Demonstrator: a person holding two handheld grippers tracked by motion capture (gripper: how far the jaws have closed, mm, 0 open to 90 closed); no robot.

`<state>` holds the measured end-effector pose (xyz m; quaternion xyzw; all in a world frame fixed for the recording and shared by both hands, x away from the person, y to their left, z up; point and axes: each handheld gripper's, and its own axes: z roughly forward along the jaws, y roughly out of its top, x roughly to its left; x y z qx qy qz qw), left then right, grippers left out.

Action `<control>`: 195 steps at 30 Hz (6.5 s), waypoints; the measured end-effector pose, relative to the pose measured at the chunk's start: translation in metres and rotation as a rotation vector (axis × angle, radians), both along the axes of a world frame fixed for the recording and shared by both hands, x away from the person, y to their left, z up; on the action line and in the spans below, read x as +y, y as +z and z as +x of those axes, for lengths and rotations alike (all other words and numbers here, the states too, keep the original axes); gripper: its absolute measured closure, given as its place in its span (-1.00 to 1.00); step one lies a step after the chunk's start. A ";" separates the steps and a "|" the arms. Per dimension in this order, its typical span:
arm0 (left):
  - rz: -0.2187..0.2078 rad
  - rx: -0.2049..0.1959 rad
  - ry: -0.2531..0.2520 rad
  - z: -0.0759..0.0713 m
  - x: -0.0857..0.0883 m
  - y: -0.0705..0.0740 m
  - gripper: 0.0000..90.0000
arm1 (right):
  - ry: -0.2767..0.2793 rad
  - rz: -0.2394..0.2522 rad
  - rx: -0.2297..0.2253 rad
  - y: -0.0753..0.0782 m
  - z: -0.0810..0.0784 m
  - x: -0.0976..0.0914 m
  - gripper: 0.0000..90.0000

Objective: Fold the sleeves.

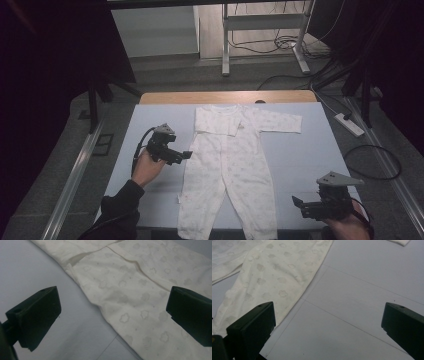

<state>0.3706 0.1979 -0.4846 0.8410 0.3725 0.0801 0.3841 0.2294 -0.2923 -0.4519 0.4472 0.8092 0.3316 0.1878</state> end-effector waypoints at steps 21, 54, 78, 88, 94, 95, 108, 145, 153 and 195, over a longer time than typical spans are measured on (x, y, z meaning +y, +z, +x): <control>0.001 -0.016 0.026 -0.044 0.018 0.005 -1.00 | -0.004 0.006 0.004 0.000 0.000 -0.001 -1.00; -0.086 -0.001 0.143 -0.122 0.061 0.006 -1.00 | -0.008 0.001 0.009 0.000 0.001 0.000 -1.00; -0.066 -0.025 0.192 -0.168 0.082 0.008 -1.00 | -0.035 0.016 0.015 0.000 0.002 -0.002 -1.00; -0.016 -0.017 0.190 -0.170 0.079 0.008 -1.00 | -0.082 0.017 0.033 0.000 0.004 -0.004 -1.00; -0.017 -0.006 0.185 -0.168 0.080 0.008 -1.00 | -0.065 0.032 0.039 0.001 0.005 -0.003 -1.00; -0.017 -0.006 0.186 -0.168 0.079 0.008 -1.00 | -0.058 0.033 0.035 0.002 0.006 -0.003 -1.00; -0.007 -0.015 0.186 -0.167 0.079 0.007 -1.00 | -0.008 0.032 0.003 0.008 0.026 0.002 -1.00; -0.010 0.000 0.175 -0.166 0.079 0.006 -0.99 | -0.031 0.024 0.044 0.005 0.132 0.008 -1.00; -0.018 0.001 0.174 -0.166 0.080 0.006 -0.99 | -0.049 -0.015 0.041 0.002 0.157 0.009 -1.00; -0.031 0.012 0.164 -0.165 0.081 0.006 -0.99 | -0.198 -0.068 0.159 -0.021 0.256 0.000 -1.00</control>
